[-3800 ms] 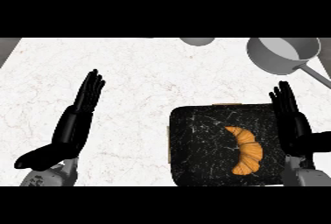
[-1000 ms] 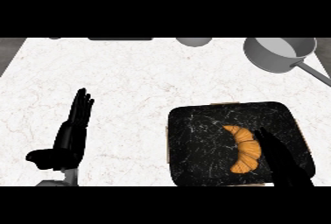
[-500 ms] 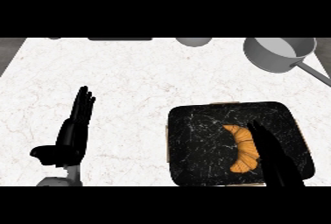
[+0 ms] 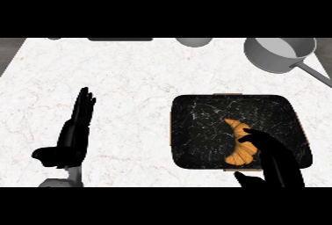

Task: Pick the croissant from the tray and place it in the pot

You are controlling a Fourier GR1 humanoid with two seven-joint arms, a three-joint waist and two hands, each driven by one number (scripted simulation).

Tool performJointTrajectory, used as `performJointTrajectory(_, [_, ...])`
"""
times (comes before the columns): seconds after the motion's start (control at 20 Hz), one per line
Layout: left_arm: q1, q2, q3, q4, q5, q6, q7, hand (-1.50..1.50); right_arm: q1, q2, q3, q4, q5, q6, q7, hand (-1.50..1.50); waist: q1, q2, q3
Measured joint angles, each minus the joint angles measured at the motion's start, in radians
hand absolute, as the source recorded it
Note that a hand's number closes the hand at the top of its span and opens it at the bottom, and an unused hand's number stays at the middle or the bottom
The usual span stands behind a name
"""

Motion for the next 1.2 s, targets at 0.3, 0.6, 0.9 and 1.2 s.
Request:
performJointTrajectory(0.3, [0.006, -0.013, 0.007, -0.010, -0.014, -0.015, 0.012, 0.00, -0.028, 0.008, -0.006, 0.043, 0.033, -0.079, -0.034, 1.50, -0.001, -0.003, -0.004])
performJointTrajectory(0.6, [0.002, -0.013, 0.026, -0.013, -0.015, -0.028, 0.021, 0.00, -0.069, -0.005, 0.002, 0.036, 0.065, -0.064, -0.042, 1.50, 0.003, -0.001, -0.002])
performJointTrajectory(0.9, [-0.024, -0.025, 0.001, -0.008, -0.028, -0.034, 0.025, 0.00, -0.316, -0.066, 0.054, 0.156, 0.087, 0.237, -0.059, 1.50, 0.038, 0.000, -0.016])
performJointTrajectory(1.2, [0.010, -0.028, 0.004, -0.022, -0.033, -0.034, 0.011, 0.00, -0.563, 0.014, 0.035, 0.286, 0.046, 0.278, -0.078, 1.50, 0.025, 0.003, -0.002])
